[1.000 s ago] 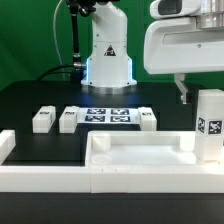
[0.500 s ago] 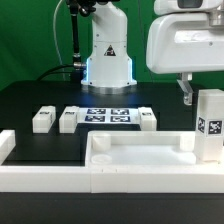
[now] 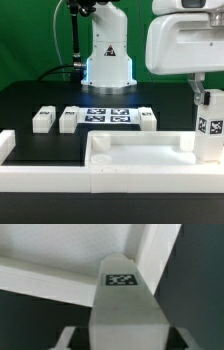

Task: Assemble desk

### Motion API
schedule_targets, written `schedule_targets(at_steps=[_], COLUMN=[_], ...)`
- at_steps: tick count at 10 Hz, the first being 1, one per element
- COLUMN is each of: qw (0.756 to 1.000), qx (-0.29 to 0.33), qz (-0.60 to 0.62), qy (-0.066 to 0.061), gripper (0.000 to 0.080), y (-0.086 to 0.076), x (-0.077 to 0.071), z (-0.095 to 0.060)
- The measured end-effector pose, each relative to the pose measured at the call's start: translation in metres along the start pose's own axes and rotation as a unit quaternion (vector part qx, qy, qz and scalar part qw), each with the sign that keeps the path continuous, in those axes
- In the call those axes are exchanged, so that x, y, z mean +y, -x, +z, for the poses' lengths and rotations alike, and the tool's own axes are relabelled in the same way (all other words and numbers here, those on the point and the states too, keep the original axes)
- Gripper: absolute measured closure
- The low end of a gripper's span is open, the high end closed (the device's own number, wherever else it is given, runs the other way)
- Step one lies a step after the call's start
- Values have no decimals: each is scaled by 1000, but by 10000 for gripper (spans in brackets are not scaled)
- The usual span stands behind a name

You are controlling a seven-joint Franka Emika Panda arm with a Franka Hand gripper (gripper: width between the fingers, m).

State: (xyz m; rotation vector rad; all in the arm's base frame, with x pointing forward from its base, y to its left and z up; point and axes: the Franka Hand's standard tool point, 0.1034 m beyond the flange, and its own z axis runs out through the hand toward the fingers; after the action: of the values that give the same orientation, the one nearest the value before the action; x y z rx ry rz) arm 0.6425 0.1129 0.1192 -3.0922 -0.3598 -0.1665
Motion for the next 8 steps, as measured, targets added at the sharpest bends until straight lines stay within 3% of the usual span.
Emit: schedule_targets(at_steps=[2,4,8], qw=[1000,992,941], qx=[0,3,4], qz=[23,130,338], qy=[0,1,-5], gripper=[512,512,512], y=[0,0,1], x=[-1,1,7], z=[0,0,1])
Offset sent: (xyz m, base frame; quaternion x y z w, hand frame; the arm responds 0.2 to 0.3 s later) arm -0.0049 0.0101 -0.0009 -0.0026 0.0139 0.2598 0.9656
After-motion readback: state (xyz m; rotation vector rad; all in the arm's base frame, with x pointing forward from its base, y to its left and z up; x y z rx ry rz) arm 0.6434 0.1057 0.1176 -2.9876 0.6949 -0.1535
